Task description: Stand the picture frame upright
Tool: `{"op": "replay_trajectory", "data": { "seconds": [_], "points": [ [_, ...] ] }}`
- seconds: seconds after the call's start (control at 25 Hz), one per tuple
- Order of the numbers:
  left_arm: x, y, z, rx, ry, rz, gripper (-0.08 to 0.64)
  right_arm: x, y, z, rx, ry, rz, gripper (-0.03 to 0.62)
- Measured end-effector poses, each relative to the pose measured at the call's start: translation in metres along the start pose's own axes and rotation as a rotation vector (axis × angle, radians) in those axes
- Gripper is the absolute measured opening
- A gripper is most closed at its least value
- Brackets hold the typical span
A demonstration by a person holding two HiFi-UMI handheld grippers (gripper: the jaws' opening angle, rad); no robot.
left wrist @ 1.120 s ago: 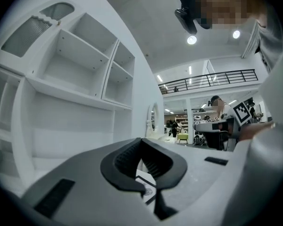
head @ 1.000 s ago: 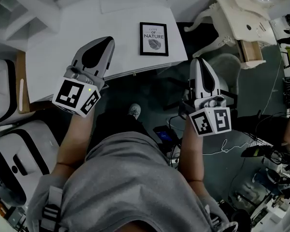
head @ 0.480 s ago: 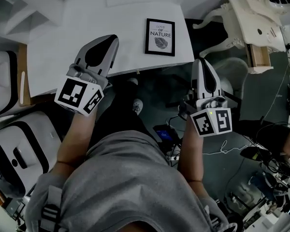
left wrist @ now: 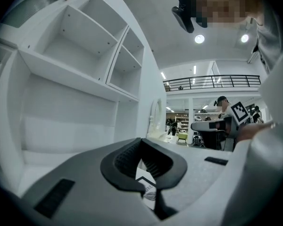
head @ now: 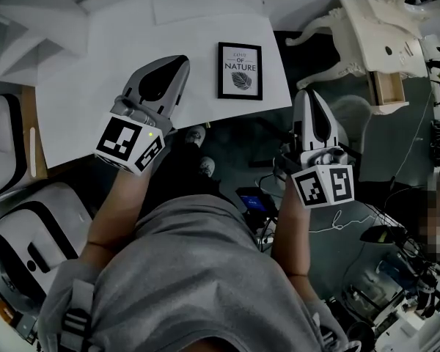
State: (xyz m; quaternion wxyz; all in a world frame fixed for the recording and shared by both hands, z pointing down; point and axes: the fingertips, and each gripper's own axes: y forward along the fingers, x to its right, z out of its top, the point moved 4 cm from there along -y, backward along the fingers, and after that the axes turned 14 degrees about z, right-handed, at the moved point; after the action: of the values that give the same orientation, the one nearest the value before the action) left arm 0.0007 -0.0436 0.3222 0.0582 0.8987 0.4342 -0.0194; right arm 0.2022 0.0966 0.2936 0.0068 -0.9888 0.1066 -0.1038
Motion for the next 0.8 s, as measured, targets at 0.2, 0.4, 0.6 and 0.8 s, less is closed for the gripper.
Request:
{"op": "replay_trajectory", "data": {
  "seconds": [0.2, 0.4, 0.6, 0.8],
  "points": [
    [-0.015, 0.033, 0.007, 0.005, -0.001, -0.036, 0.008, 0.011, 0.033, 0.005, 0.001, -0.013, -0.011, 0.029],
    [-0.028, 0.062, 0.021, 0.013, 0.001, -0.076, 0.008, 0.02, 0.058, 0.014, -0.009, -0.022, -0.03, 0.029],
    [-0.038, 0.089, 0.021, 0.004, -0.003, -0.103, 0.008, 0.035, 0.074, 0.019, -0.002, -0.025, -0.06, 0.029],
    [-0.04, 0.111, 0.008, -0.012, -0.006, -0.108, 0.008, 0.053, 0.083, 0.012, -0.004, -0.018, -0.068, 0.029]
  ]
}}
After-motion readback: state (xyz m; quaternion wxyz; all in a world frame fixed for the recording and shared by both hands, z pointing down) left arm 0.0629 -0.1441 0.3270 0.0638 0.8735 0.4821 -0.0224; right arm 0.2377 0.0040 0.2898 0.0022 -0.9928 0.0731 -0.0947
